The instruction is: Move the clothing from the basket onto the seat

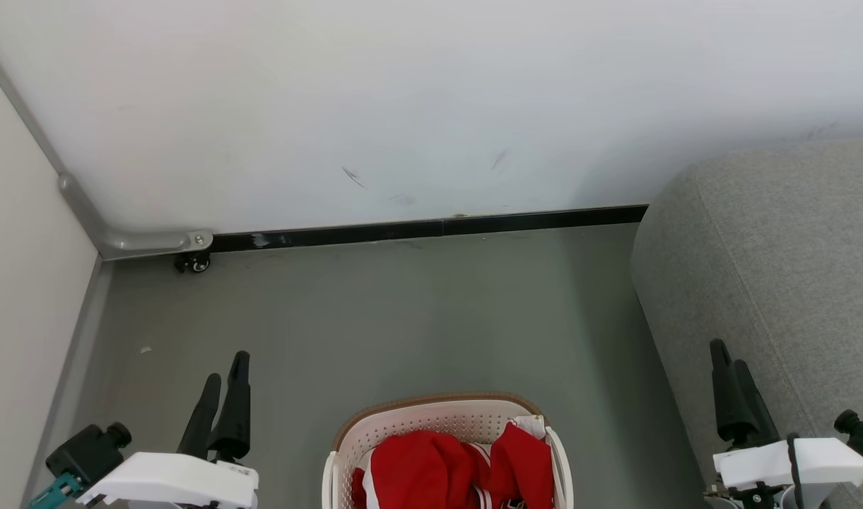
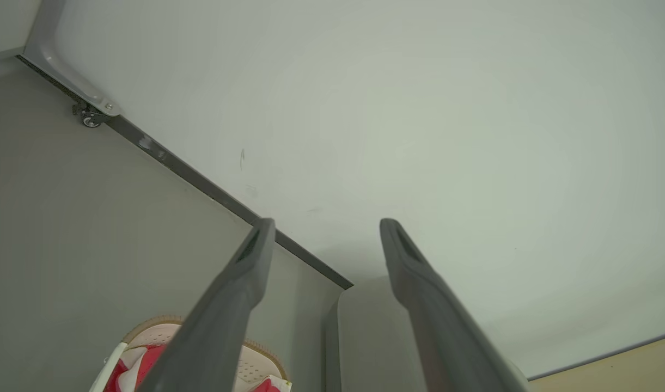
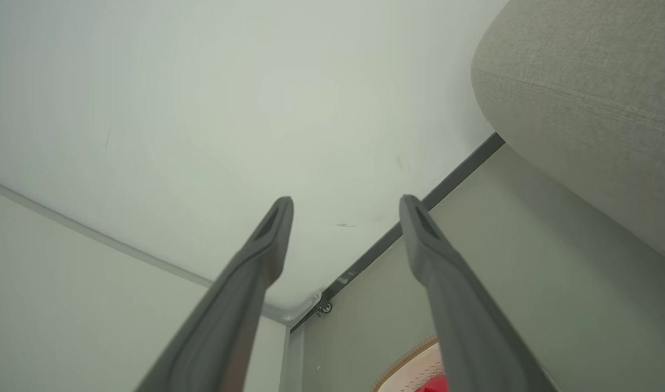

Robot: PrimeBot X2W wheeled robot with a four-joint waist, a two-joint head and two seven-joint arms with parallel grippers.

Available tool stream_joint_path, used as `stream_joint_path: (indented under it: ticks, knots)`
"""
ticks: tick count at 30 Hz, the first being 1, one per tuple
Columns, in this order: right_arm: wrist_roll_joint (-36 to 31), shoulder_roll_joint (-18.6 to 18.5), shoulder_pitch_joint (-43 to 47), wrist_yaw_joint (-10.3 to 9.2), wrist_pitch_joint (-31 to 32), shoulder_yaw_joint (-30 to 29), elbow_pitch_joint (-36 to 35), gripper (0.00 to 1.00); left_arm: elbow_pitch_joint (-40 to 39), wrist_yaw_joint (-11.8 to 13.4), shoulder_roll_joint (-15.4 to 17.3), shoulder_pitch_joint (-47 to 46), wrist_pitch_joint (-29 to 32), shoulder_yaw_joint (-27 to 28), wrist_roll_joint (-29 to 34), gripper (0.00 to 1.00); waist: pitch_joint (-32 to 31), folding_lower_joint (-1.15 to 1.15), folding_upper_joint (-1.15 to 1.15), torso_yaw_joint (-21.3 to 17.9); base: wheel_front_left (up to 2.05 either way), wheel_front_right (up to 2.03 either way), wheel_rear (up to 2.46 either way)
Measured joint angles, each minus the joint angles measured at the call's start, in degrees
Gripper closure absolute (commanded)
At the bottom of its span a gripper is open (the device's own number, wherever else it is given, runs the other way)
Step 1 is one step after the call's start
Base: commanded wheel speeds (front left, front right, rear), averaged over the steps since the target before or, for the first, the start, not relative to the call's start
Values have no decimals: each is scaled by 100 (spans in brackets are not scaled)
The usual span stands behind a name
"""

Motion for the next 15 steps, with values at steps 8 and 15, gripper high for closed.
stream_joint_path:
  ticks: [8, 15]
  knots:
    - [-889, 16, 1, 0, -124, -7, -16, 0, -104, 141, 183, 0, -146, -288, 1050, 0, 1, -35, 0, 16, 0, 0, 0]
    - [-1800, 43, 4, 0, -201, -29, -46, 0, -120, 383, 303, 2, -275, -509, 1991, 0, 11, -65, 0, 38, 0, 0, 0]
